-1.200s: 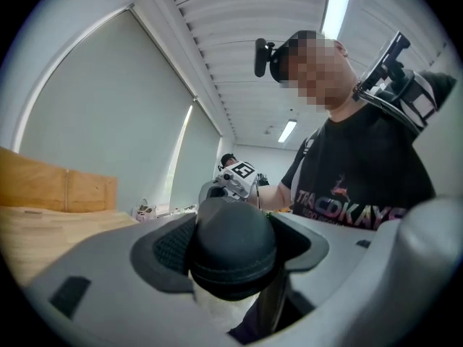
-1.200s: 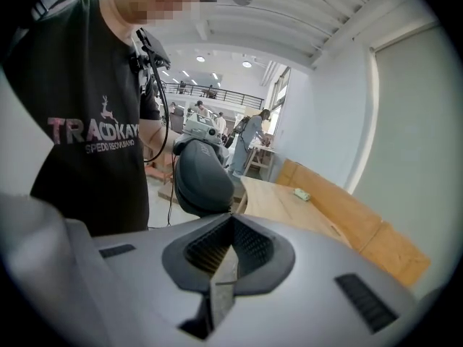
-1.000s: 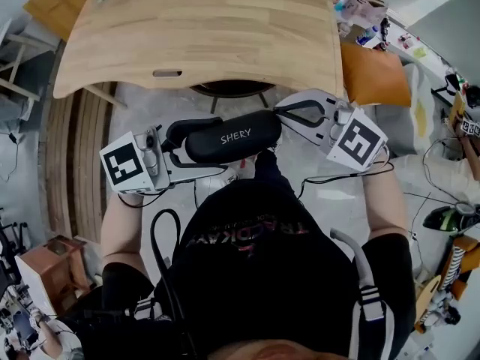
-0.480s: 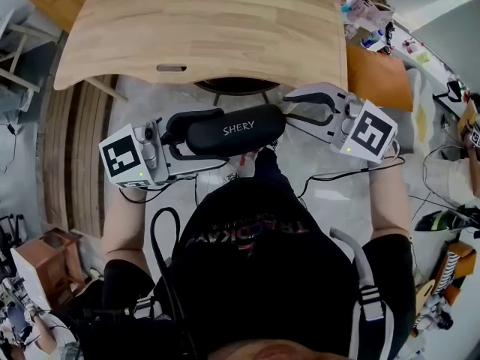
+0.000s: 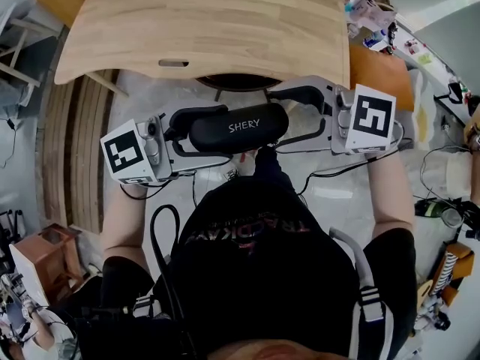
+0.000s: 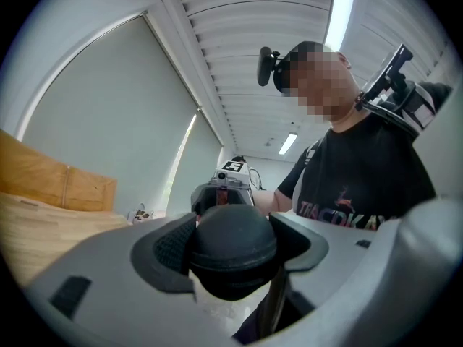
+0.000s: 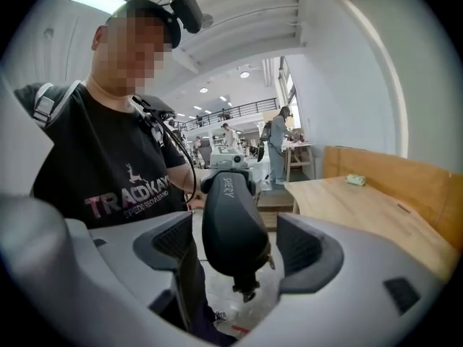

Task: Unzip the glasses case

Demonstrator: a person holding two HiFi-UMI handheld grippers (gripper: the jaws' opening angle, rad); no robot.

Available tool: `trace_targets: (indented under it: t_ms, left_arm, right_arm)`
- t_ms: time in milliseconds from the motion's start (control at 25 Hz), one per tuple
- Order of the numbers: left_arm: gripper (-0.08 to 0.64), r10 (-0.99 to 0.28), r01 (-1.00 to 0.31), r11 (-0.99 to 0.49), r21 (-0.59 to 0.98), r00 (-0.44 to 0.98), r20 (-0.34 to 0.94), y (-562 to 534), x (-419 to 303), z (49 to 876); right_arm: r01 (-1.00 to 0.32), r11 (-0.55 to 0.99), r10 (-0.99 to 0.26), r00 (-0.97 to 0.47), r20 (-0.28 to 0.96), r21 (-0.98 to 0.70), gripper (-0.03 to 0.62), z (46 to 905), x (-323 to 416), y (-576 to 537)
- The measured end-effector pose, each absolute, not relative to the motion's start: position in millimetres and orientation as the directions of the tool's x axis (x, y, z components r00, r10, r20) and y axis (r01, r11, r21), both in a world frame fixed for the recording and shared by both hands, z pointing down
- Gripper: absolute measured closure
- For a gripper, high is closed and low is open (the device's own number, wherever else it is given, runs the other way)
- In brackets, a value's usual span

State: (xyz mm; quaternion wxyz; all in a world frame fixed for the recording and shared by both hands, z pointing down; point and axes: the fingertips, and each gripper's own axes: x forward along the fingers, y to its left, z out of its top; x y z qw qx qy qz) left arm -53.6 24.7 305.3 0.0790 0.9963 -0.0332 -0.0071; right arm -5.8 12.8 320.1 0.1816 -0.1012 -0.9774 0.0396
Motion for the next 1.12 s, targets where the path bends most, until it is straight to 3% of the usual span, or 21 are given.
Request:
trace_targets:
  t_ms: [200,400,760,1120]
  left_arm:
    - [0.235,-0.047,-0.046,-0.987,0.154,0.999,-0.001,29,-51,309]
    - [0.235,-0.047,-0.049,-0.986,0.159,0.999,0.017,29,-51,314]
    - [0.236,-0.047,-0.065,-0.988,0.138,0.99,0.133,29,-51,330]
    - [0.235,-0.181,-0.21,-0.965,0.159,0.967,0.18,-12,-48,353]
  right_arm:
    - [0.258,0.959,0.281,-0.839,0.467,-0.115,0.229,343,-25,27]
    - [0.269,0.958,0.28,-0.815,0.507,-0.097,0.234,359,-34,30]
    - [0.267,0.961,0.27,-0.837,0.475,-0.076,0.275,364,-33,30]
    - [0.291,0.954,0.292,-0.843,0.452,-0.074,0.278,379,-13,-11]
